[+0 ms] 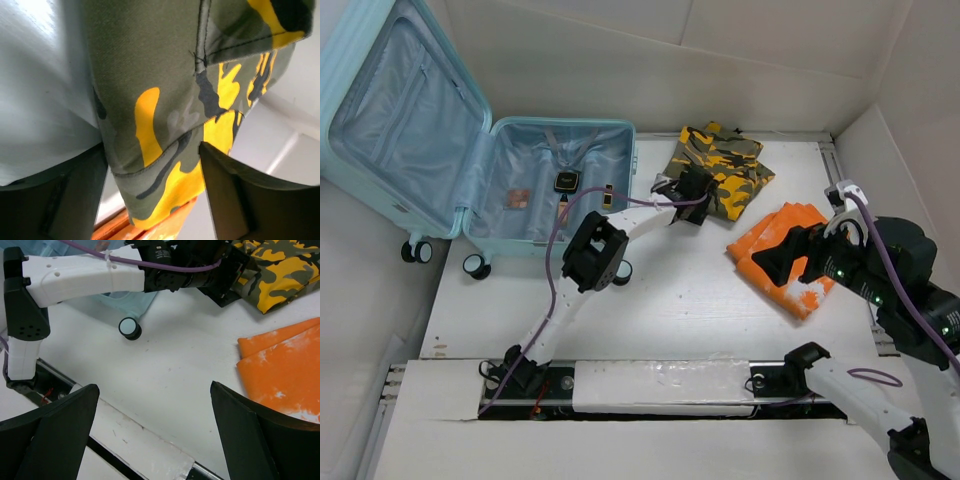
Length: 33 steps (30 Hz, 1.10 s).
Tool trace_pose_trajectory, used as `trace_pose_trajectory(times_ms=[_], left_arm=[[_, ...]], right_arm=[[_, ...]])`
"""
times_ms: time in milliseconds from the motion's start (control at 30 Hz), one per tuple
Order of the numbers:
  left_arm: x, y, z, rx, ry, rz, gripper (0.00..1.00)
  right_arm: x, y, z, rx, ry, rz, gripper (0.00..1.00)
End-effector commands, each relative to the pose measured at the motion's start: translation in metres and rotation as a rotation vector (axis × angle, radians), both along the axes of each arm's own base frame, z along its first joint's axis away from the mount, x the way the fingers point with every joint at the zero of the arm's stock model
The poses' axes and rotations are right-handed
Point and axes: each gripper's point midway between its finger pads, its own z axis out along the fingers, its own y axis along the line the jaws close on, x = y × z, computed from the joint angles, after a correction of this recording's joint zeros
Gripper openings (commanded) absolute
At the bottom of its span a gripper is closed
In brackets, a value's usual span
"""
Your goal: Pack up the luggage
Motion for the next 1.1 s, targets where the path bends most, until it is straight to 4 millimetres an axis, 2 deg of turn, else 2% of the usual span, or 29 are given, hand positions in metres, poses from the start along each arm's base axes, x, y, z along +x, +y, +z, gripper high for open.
trace_pose_trajectory(times_ms=[0, 33, 67, 100, 133, 200, 233, 267, 300, 333, 367, 400, 433, 467, 533, 633, 700, 733, 767, 800, 833, 867, 900, 967, 1000, 1067], left_arm=[[0.0, 0.016, -0.036, 0.111, 0.065, 0.07, 0.66], [0.0, 0.015, -0.038, 0.134, 0.068, 0.055, 0.62], [0.001, 0.014, -0.05, 0.148, 0.082, 0.054, 0.59], [0.007, 0.016, -0.048, 0.151, 0.079, 0.057, 0.5], [0.011, 0.013, -0.038, 0.135, 0.063, 0.057, 0.46], [0.024, 0.02, -0.035, 0.13, 0.04, 0.064, 0.41], [0.02, 0.023, -0.047, 0.149, 0.048, 0.053, 0.32], [0.029, 0.027, -0.038, 0.142, 0.019, 0.051, 0.28], [0.03, 0.027, -0.035, 0.137, 0.013, 0.051, 0.23], [0.033, 0.033, -0.038, 0.154, 0.006, 0.042, 0.17], [0.03, 0.033, -0.042, 0.166, 0.013, 0.023, 0.05], [0.032, 0.031, -0.034, 0.165, -0.009, 0.009, 0.0], [0.034, 0.03, -0.025, 0.167, -0.033, -0.007, 0.0], [0.033, 0.031, -0.027, 0.201, -0.046, -0.044, 0.0], [0.04, 0.024, 0.01, 0.185, -0.134, -0.078, 0.0], [0.041, 0.011, 0.052, 0.172, -0.251, -0.189, 0.0], [0.037, 0.0, 0.096, 0.134, -0.329, -0.262, 0.0], [0.035, -0.003, 0.112, 0.16, -0.383, -0.326, 0.0], [0.038, 0.001, 0.131, 0.157, -0.412, -0.35, 0.0], [0.041, 0.001, 0.159, 0.139, -0.471, -0.378, 0.0], [0.036, -0.001, 0.167, 0.106, -0.48, -0.456, 0.0], [0.034, 0.009, 0.175, 0.113, -0.466, -0.477, 0.0], [0.041, 0.03, 0.205, 0.139, -0.536, -0.49, 0.0], [0.039, 0.06, 0.221, 0.166, -0.533, -0.522, 0.0], [0.045, 0.092, 0.256, 0.176, -0.593, -0.499, 0.0], [0.041, 0.126, 0.274, 0.188, -0.609, -0.558, 0.0]], right_arm=[[-0.01, -0.001, 0.01, -0.011, -0.045, 0.037, 0.99], [-0.01, 0.0, 0.01, -0.011, -0.045, 0.037, 0.99], [-0.01, 0.0, 0.01, -0.011, -0.045, 0.037, 0.99], [-0.011, -0.001, 0.008, -0.014, -0.037, 0.037, 0.99], [-0.011, -0.001, 0.008, -0.014, -0.036, 0.037, 0.99], [-0.014, 0.0, 0.01, -0.014, -0.038, 0.046, 0.99], [-0.014, -0.001, 0.014, -0.009, -0.048, 0.046, 0.99], [-0.019, -0.001, 0.014, -0.006, -0.047, 0.055, 0.99], [-0.019, -0.001, 0.014, -0.006, -0.047, 0.055, 0.99], [-0.021, -0.002, 0.016, -0.002, -0.056, 0.055, 0.99], [-0.021, -0.002, 0.016, -0.002, -0.056, 0.055, 0.99], [-0.022, -0.001, 0.016, 0.001, -0.055, 0.063, 0.99], [-0.022, -0.001, 0.016, 0.001, -0.055, 0.063, 0.99], [-0.022, -0.001, 0.016, 0.001, -0.055, 0.063, 0.99], [-0.022, 0.001, 0.018, 0.009, -0.064, 0.075, 0.99], [-0.02, 0.004, 0.022, 0.02, -0.082, 0.083, 0.99], [-0.015, 0.008, 0.021, 0.024, -0.084, 0.094, 0.99], [-0.015, 0.009, 0.024, 0.035, -0.087, 0.091, 0.99], [-0.012, 0.012, 0.018, 0.029, -0.066, 0.1, 0.99], [-0.011, 0.012, 0.021, 0.034, -0.079, 0.1, 0.99], [-0.009, 0.013, 0.024, 0.04, -0.091, 0.1, 0.99], [-0.009, 0.013, 0.021, 0.036, -0.083, 0.1, 0.99], [-0.004, 0.014, 0.022, 0.034, -0.085, 0.091, 0.99], [0.0, 0.014, 0.02, 0.027, -0.077, 0.082, 0.99], [0.002, 0.013, 0.016, 0.02, -0.07, 0.071, 0.99], [0.006, 0.012, 0.014, 0.004, -0.069, 0.061, 0.99]])
